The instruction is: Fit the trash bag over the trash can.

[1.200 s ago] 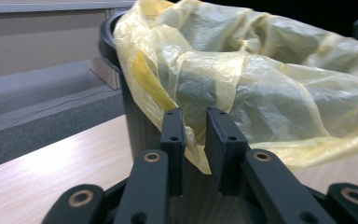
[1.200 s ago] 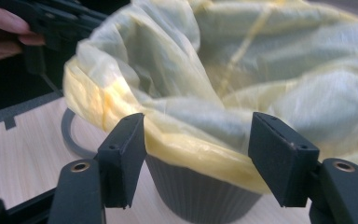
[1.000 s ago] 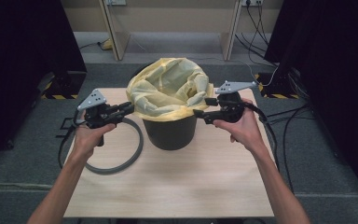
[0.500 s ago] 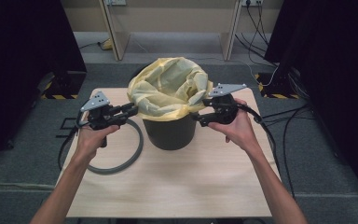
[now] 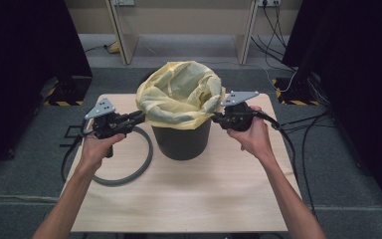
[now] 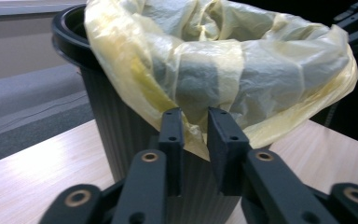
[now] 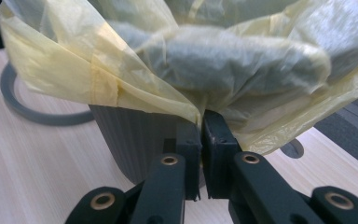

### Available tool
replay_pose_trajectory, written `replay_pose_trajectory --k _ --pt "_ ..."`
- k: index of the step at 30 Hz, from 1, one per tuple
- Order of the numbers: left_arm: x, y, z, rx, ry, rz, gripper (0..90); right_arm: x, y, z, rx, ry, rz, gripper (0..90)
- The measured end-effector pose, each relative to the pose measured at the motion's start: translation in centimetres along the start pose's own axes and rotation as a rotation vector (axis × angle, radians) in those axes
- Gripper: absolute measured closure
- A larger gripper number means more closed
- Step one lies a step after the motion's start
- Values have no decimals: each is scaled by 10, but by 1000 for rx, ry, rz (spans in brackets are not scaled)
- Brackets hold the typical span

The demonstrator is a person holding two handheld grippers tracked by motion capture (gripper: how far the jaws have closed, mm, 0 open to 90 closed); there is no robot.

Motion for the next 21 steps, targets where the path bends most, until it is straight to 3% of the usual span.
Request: replay_pose_trajectory --k 8,11,13,18,21 --pt "-9 -9 -7 13 -15 8 846 -20 9 -16 -20 -39 11 874" --pt "-12 -13 -9 15 -30 19 845 -24 12 -20 -37 -57 2 766" --pt "-11 -13 -10 14 -40 12 803 -21 13 -21 -62 -44 10 644" --pt "7 -14 -4 27 -28 2 560 5 20 -14 -109 15 5 509" --pt "19 -14 3 27 -11 11 472 20 22 -8 -127 51 12 459"
Point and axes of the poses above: each handheld gripper's, and its own axes: x roughly backward along the jaws, z roughly out of its top, y roughly to its right, the point moved 3 cm from there along -x, roughly forward along the jaws, and after that the axes turned 4 degrees about y, right-handed, at the moved point
